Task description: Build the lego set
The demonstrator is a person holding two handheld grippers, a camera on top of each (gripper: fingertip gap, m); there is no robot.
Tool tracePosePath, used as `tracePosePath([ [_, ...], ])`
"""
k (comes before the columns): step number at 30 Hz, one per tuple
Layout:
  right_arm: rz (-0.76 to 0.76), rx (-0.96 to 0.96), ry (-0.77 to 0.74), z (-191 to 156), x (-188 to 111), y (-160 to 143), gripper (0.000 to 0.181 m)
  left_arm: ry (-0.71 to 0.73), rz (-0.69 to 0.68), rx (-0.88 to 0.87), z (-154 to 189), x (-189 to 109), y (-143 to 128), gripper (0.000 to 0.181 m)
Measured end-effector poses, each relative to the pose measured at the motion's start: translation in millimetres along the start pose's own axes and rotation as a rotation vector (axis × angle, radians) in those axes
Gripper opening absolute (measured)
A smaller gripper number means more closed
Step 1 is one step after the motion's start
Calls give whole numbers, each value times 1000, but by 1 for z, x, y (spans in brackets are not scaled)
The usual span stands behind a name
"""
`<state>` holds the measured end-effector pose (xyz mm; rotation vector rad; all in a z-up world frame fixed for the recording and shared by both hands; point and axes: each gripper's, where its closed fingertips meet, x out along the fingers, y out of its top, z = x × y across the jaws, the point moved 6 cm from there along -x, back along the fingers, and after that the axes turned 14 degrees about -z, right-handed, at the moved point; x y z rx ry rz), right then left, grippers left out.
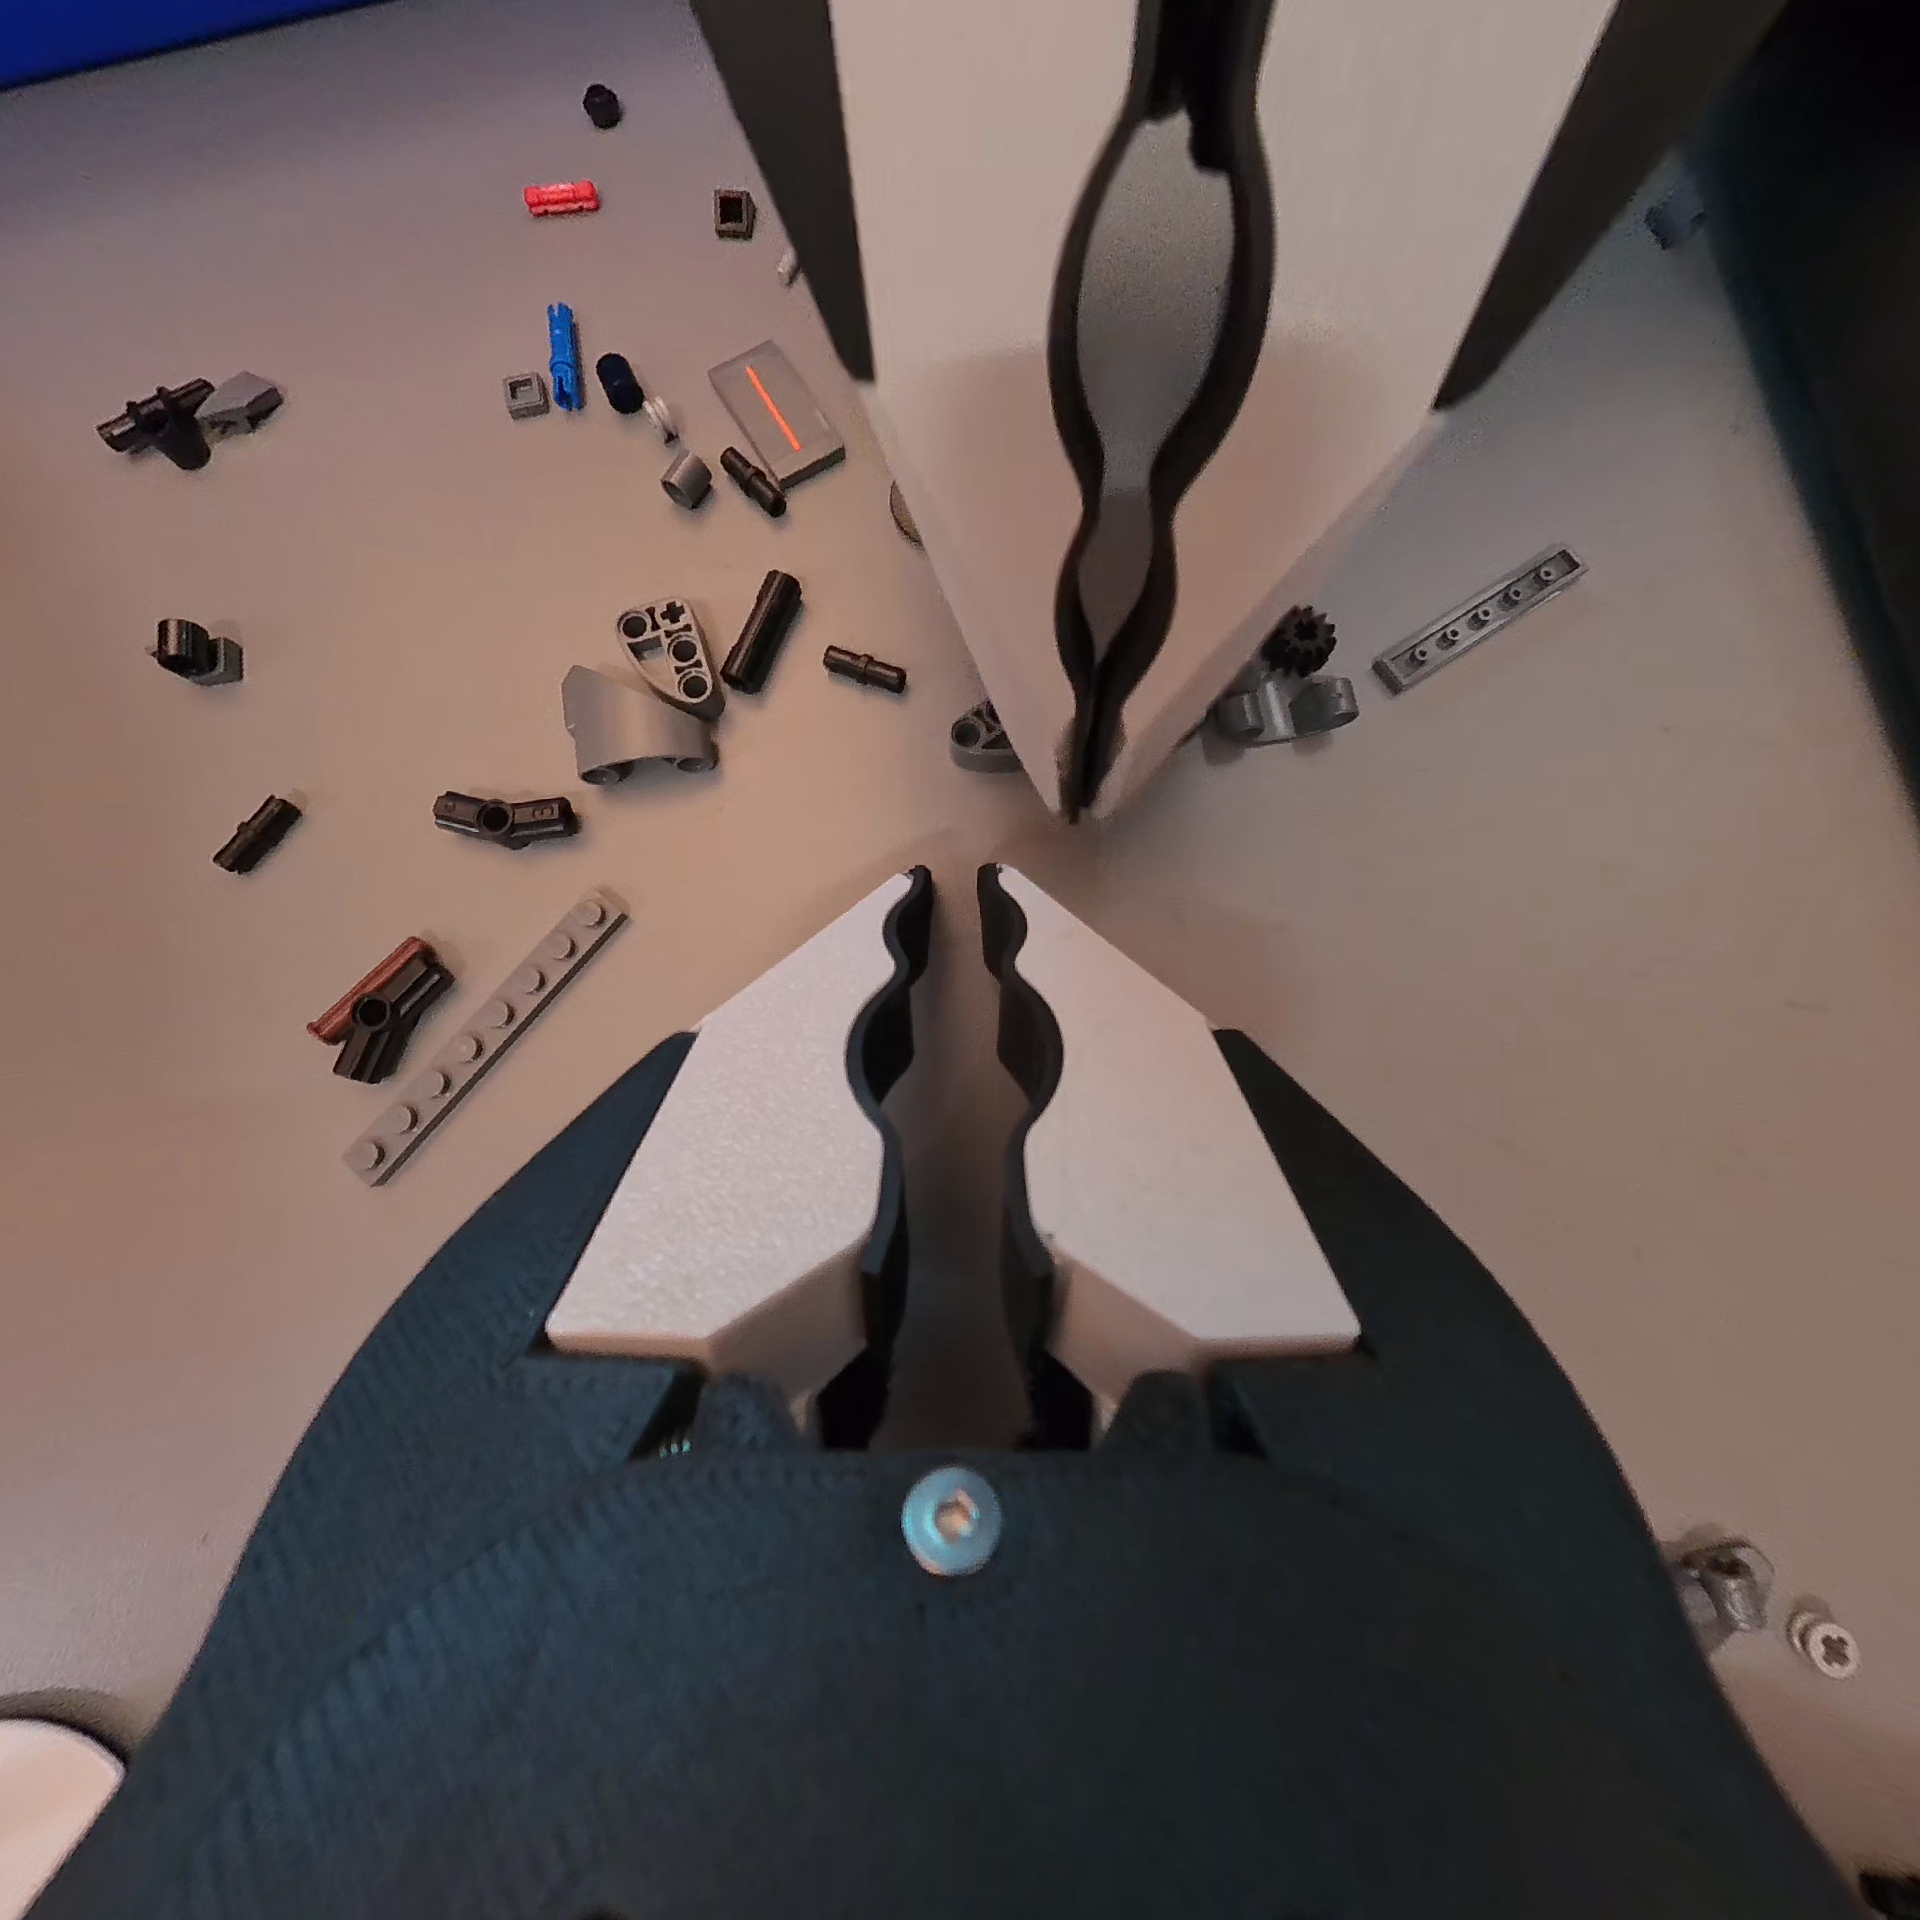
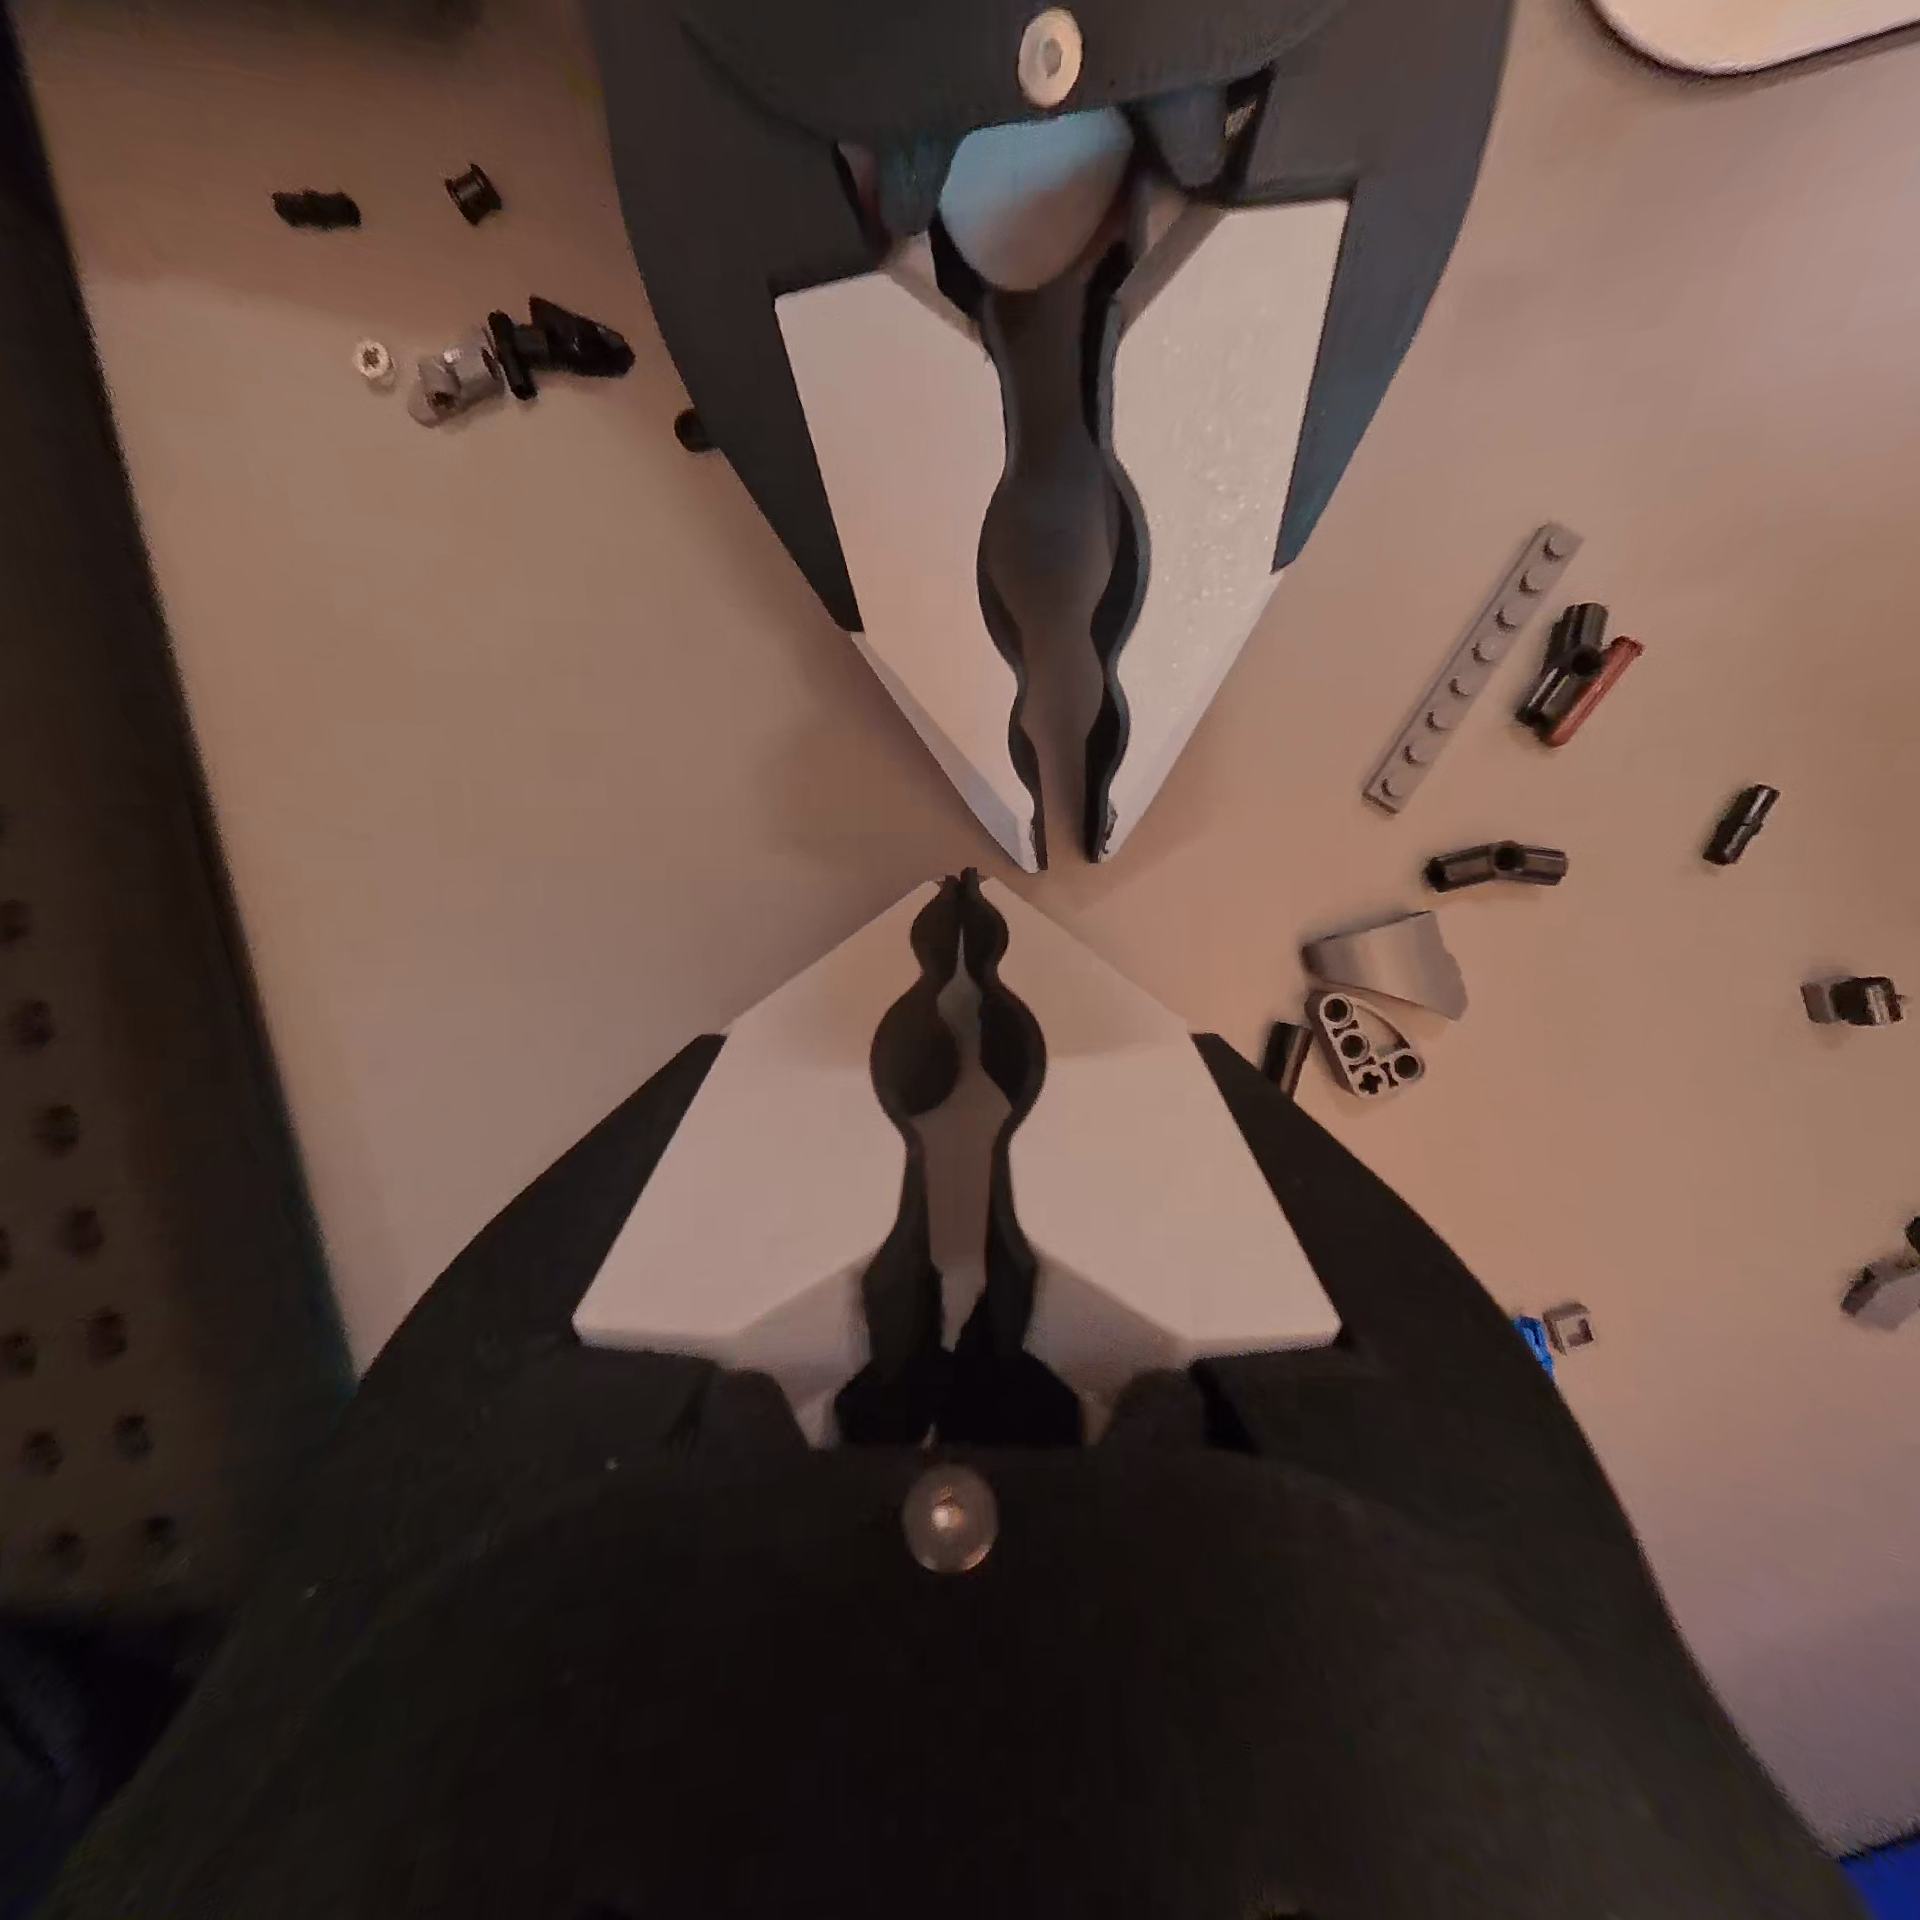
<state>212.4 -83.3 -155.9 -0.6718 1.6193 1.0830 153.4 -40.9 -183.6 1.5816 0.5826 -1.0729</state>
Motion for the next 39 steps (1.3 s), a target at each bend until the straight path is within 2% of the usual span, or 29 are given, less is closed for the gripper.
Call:
tracePosePath([
  [6, 36, 53, -39, 10, -13, -10, 0, -5, 3, -3, 0, 0, 0, 8],
  [11, -22, 94, -56, 12, -19, -30, 0, -11, 5, -5, 0, 0, -1, 8],
  [13, -34, 111, -72, 11, -25, -38, 5, -14, 6, -5, 0, 0, -1, 9],
  [19, -122, 93, 23, -9, -21, -61, 14, -23, 8, -10, 0, 0, -1, 9],
  [22, -165, 49, 102, -23, -12, -57, 18, -25, 7, -11, 0, 0, -1, 9],
  [26, -230, 7, 135, -32, 2, -47, 21, -30, 7, -13, 0, 0, -1, 9],
  [33, -241, 23, 107, -28, 3, -47, 12, -31, 5, -13, 0, 0, -1, 10],
  [36, -243, 14, 94, -28, 4, -47, 3, -32, 2, -12, 0, 0, -1, 11],
  [39, -233, 13, 101, -27, 3, -48, 3, -31, -1, -8, 1, 0, -1, 12],
])
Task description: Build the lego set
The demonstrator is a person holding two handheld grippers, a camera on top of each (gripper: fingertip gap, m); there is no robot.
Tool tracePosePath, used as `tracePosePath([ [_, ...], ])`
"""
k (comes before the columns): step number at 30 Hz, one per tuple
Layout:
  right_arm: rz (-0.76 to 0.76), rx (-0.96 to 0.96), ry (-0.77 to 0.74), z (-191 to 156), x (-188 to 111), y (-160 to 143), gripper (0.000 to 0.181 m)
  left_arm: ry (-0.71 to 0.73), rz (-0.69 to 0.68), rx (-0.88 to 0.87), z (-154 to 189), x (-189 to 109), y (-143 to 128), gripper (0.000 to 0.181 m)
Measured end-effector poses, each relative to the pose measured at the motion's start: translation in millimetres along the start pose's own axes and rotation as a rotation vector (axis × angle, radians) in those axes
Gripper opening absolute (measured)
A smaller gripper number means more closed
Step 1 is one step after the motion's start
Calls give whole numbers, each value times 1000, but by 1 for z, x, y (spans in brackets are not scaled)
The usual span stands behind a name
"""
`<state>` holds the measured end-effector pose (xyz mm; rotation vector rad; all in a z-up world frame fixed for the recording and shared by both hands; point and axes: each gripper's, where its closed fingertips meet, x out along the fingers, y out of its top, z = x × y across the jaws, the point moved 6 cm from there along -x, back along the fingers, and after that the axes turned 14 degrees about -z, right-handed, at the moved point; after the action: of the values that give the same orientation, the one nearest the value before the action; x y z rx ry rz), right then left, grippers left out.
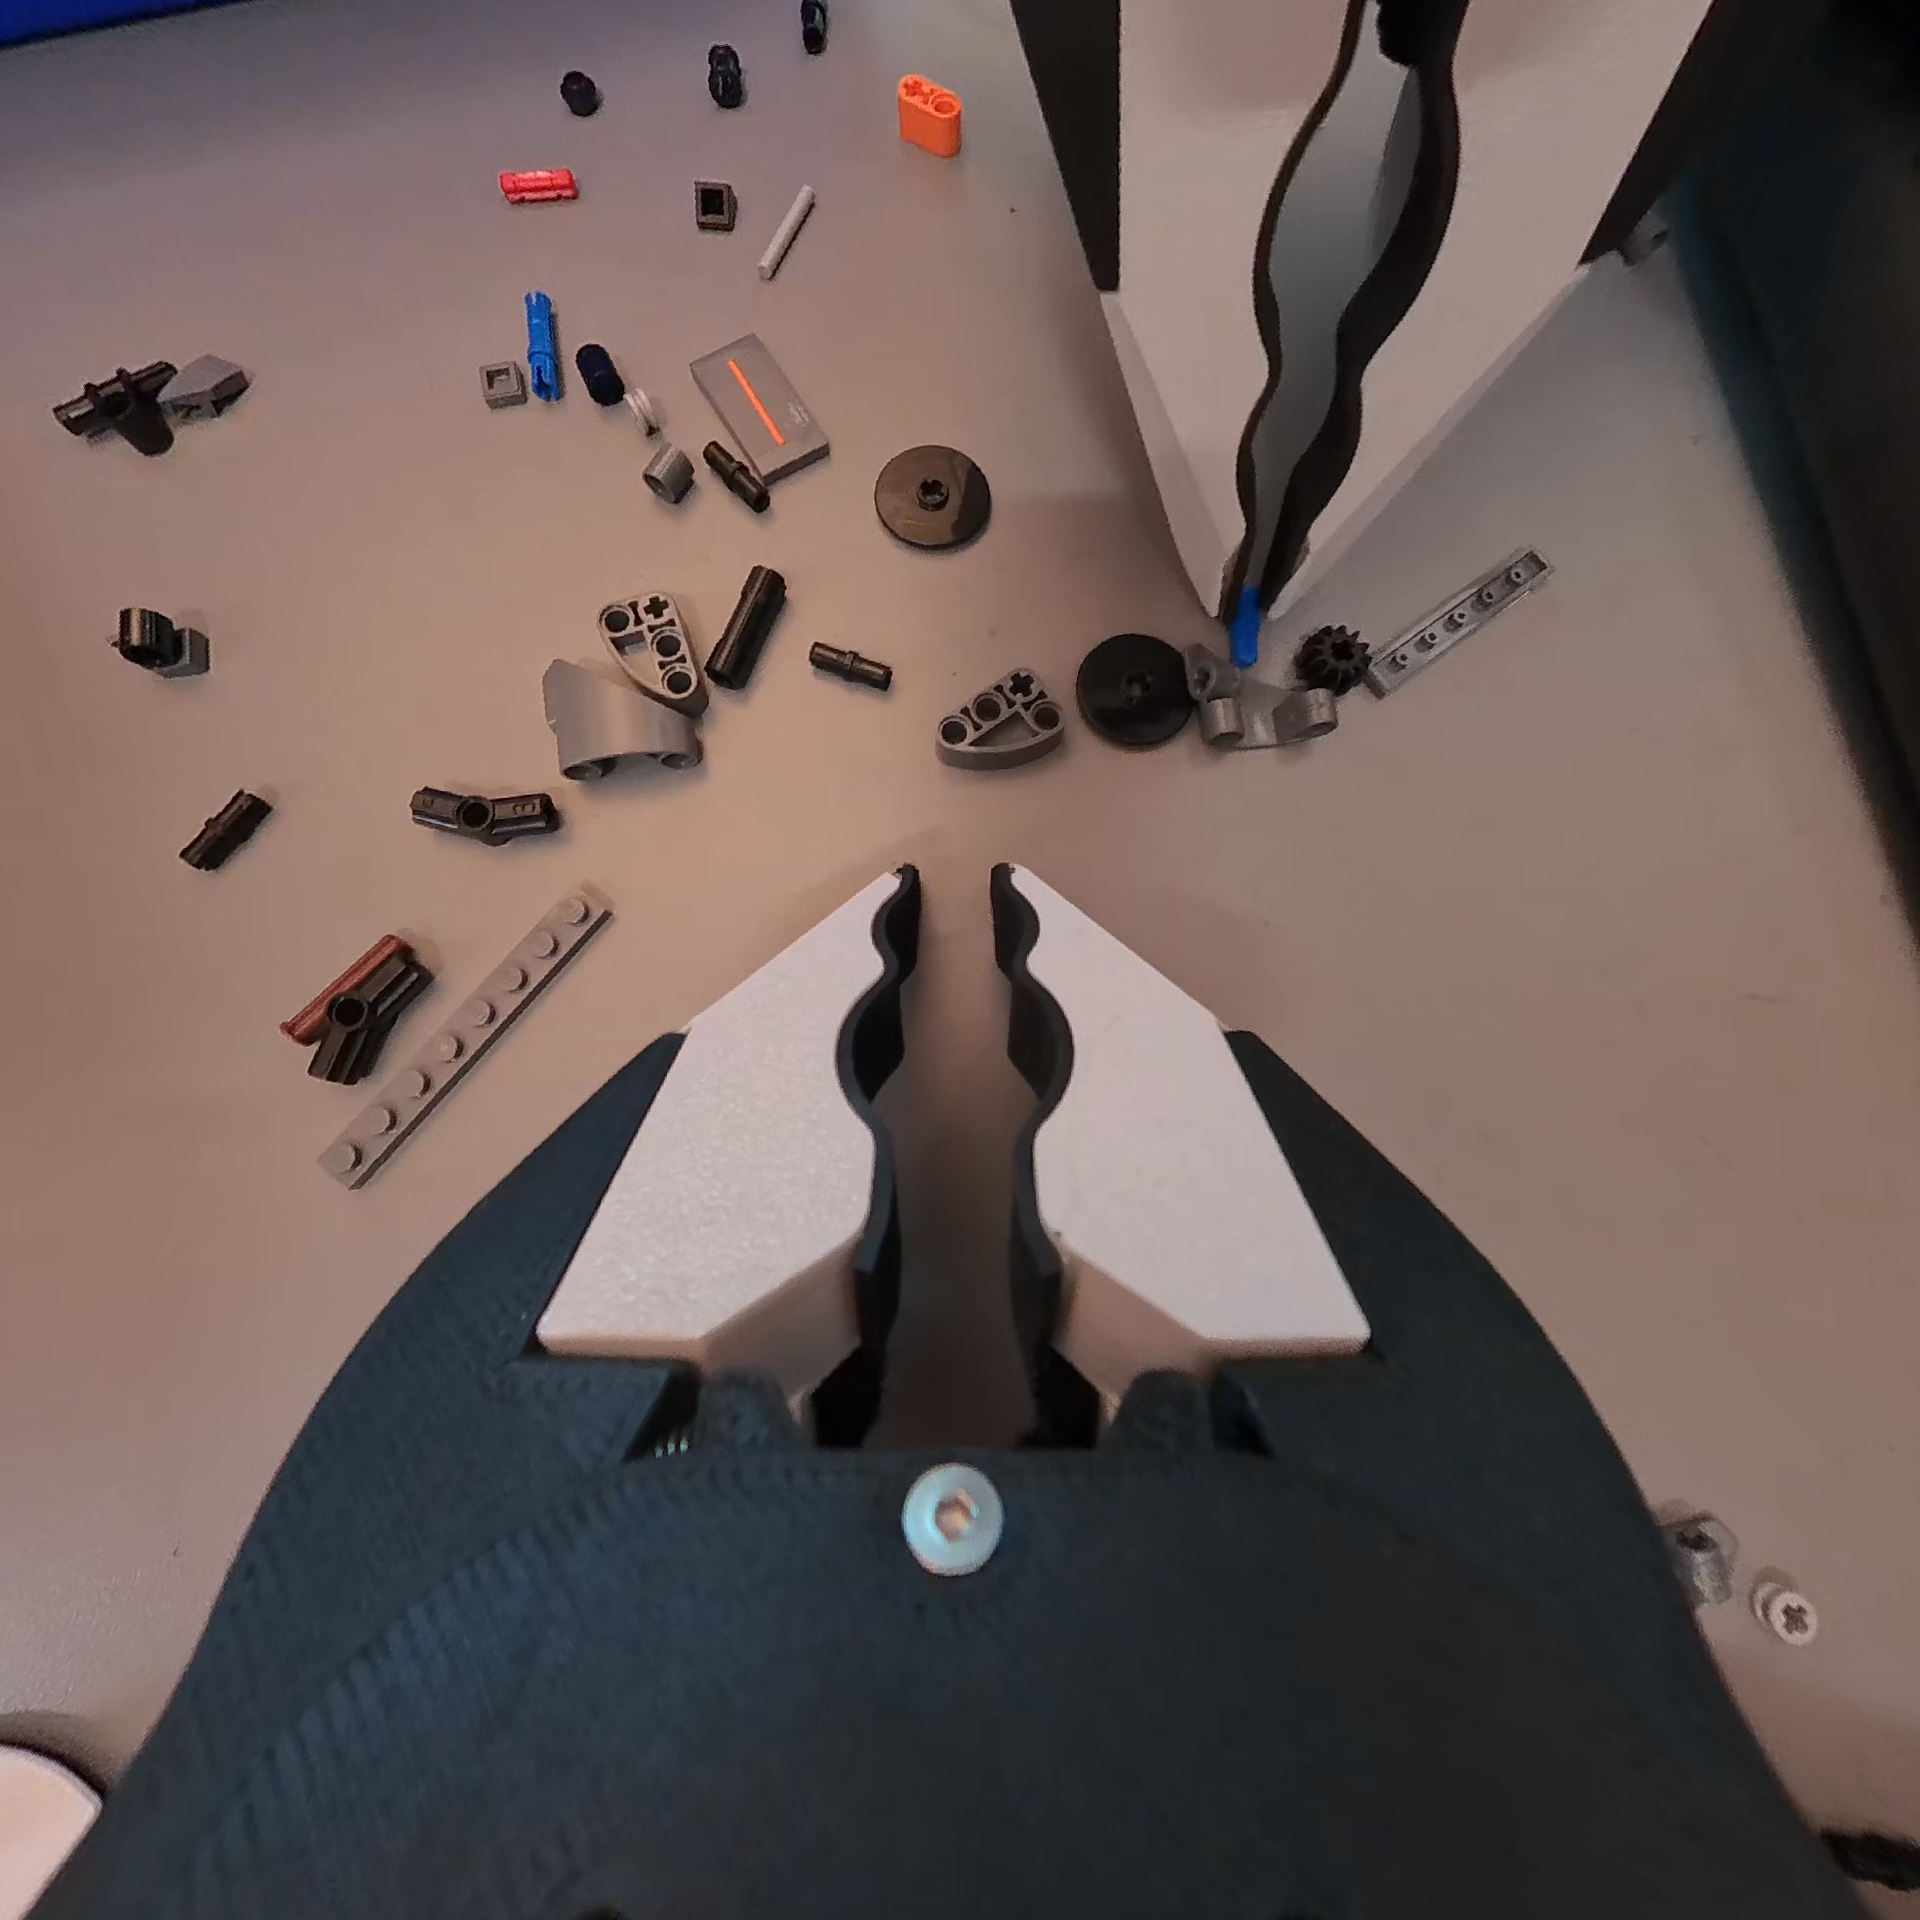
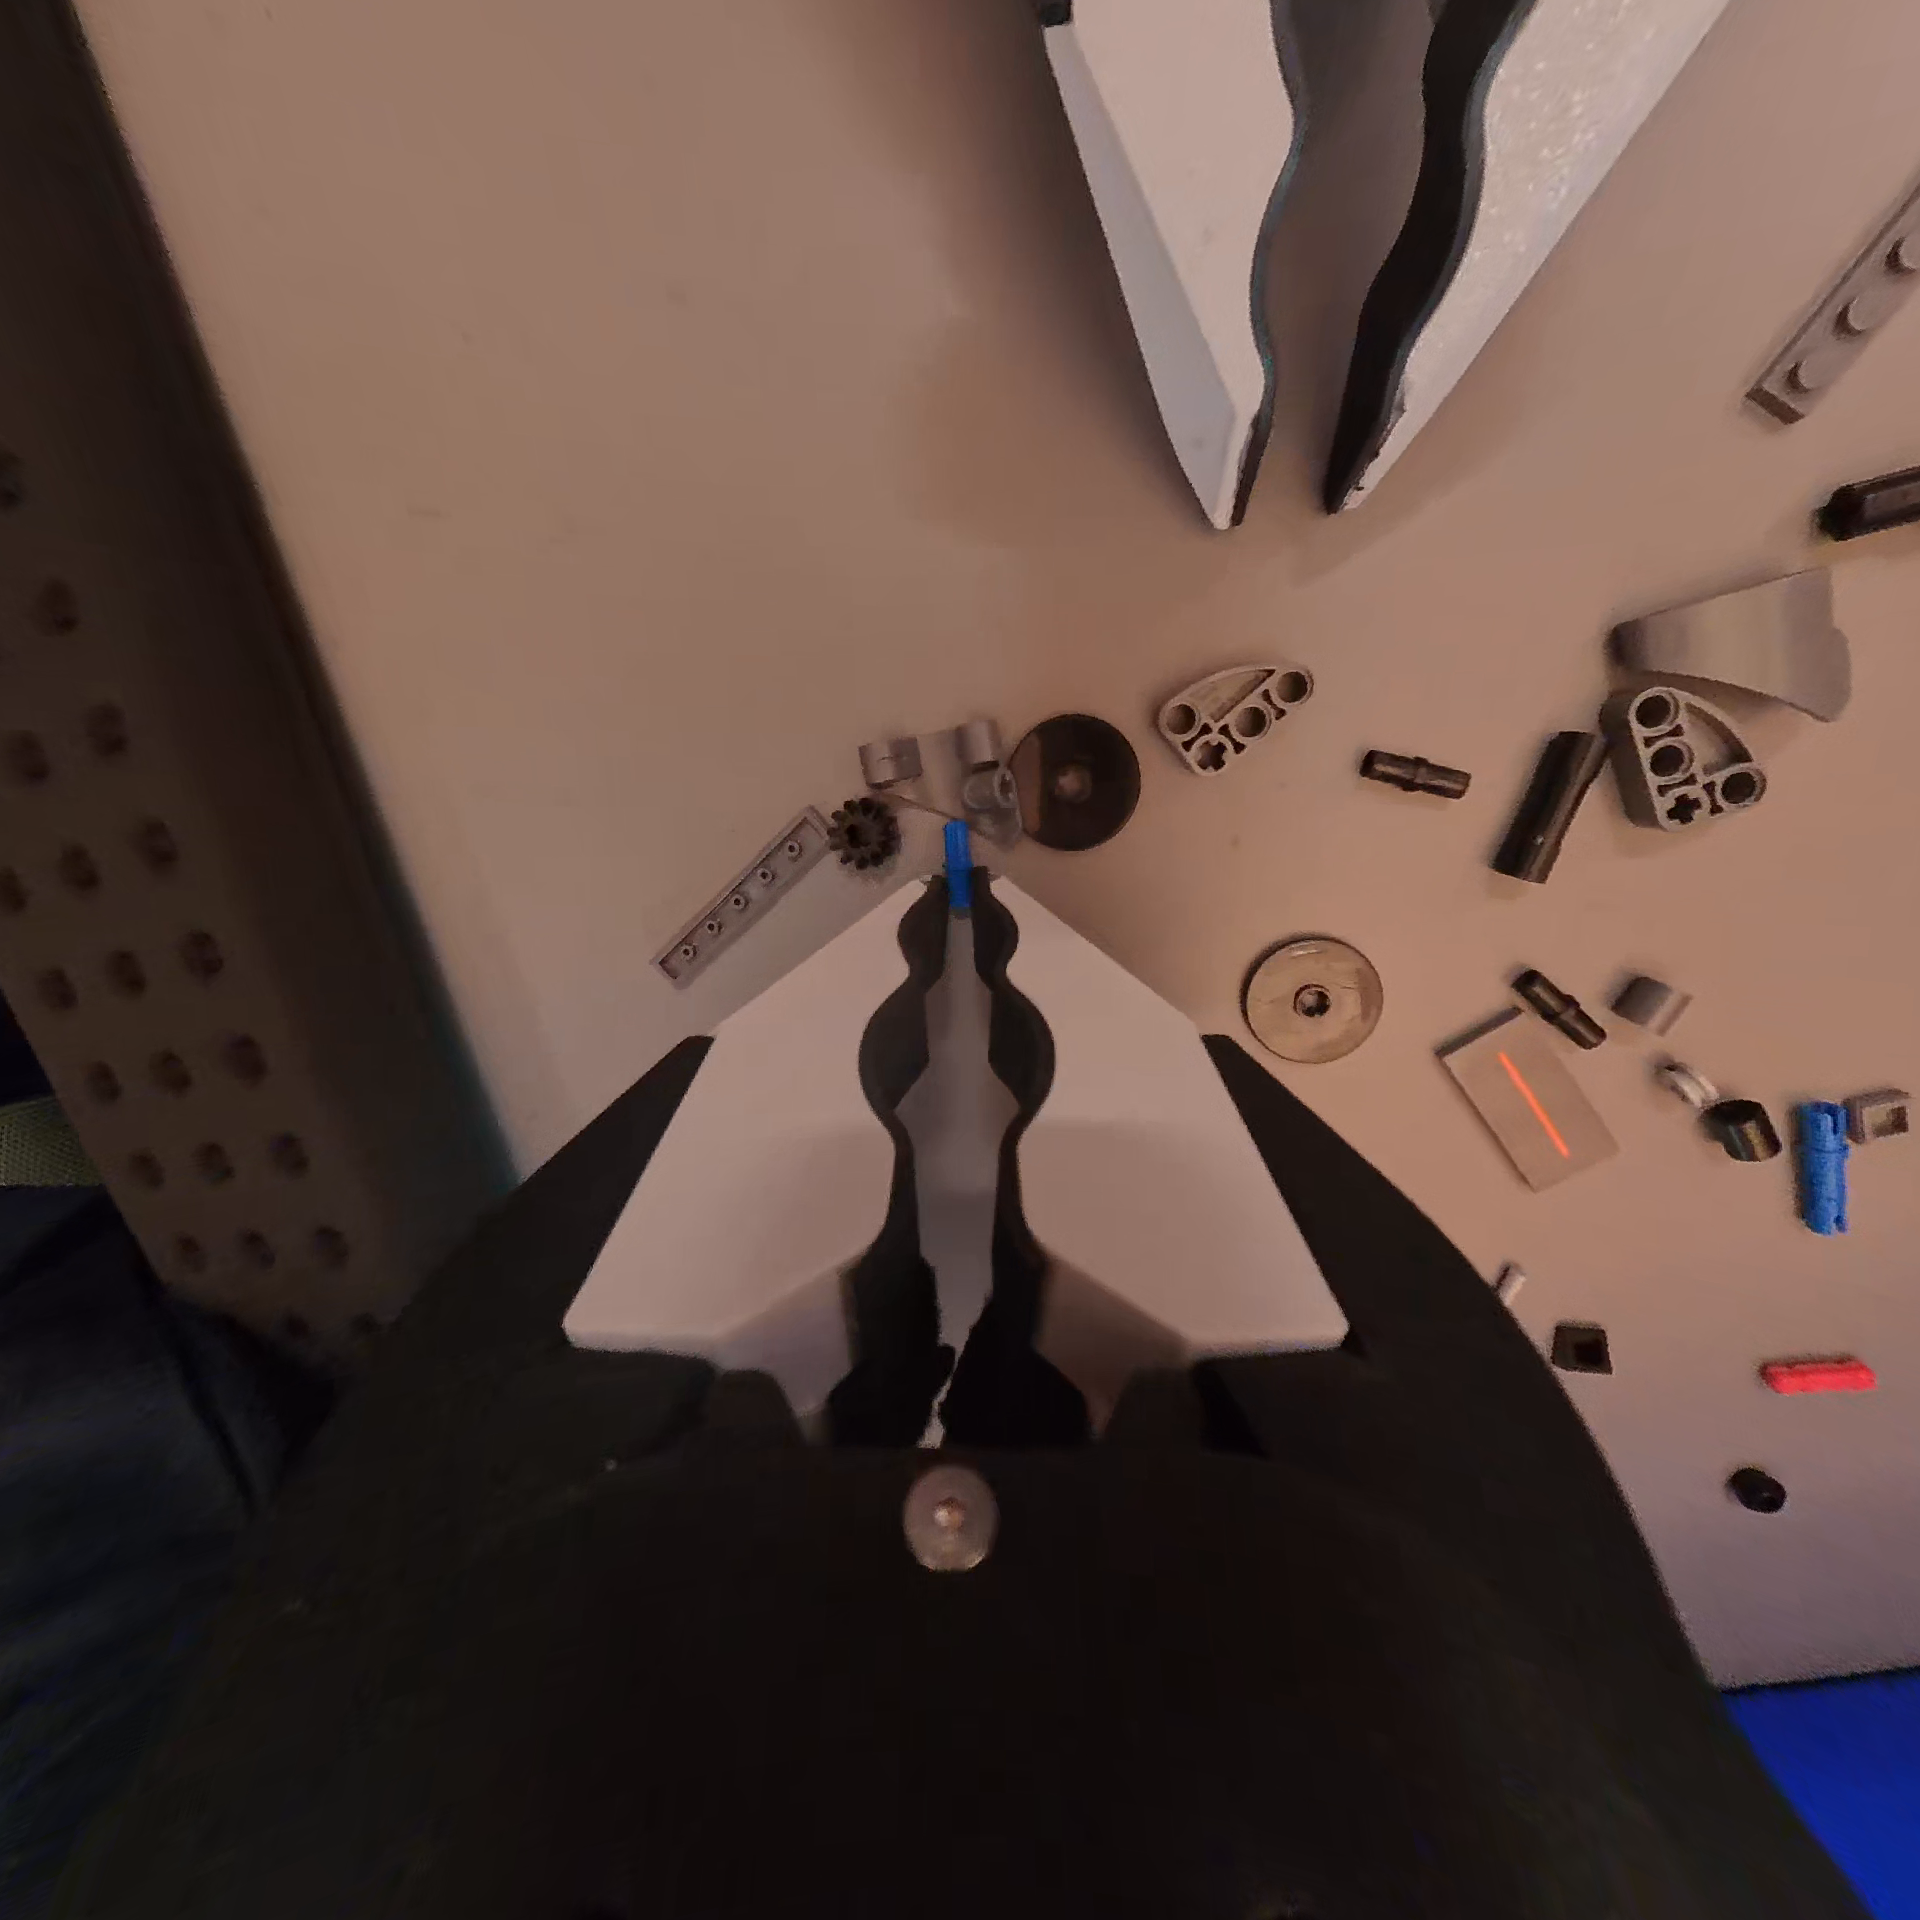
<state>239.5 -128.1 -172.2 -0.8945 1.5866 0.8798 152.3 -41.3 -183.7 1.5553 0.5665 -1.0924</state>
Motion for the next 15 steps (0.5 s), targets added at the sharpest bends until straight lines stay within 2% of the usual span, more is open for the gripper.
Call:
tracePosePath([
  [5, -8, 9, -7, 1, 0, -1, 8, -1, -1, 0, 0, 0, 0, 12],
  [15, 2, -35, -50, 1, 0, 7, 3, 9, -7, 3, 0, 0, 0, 14],
])
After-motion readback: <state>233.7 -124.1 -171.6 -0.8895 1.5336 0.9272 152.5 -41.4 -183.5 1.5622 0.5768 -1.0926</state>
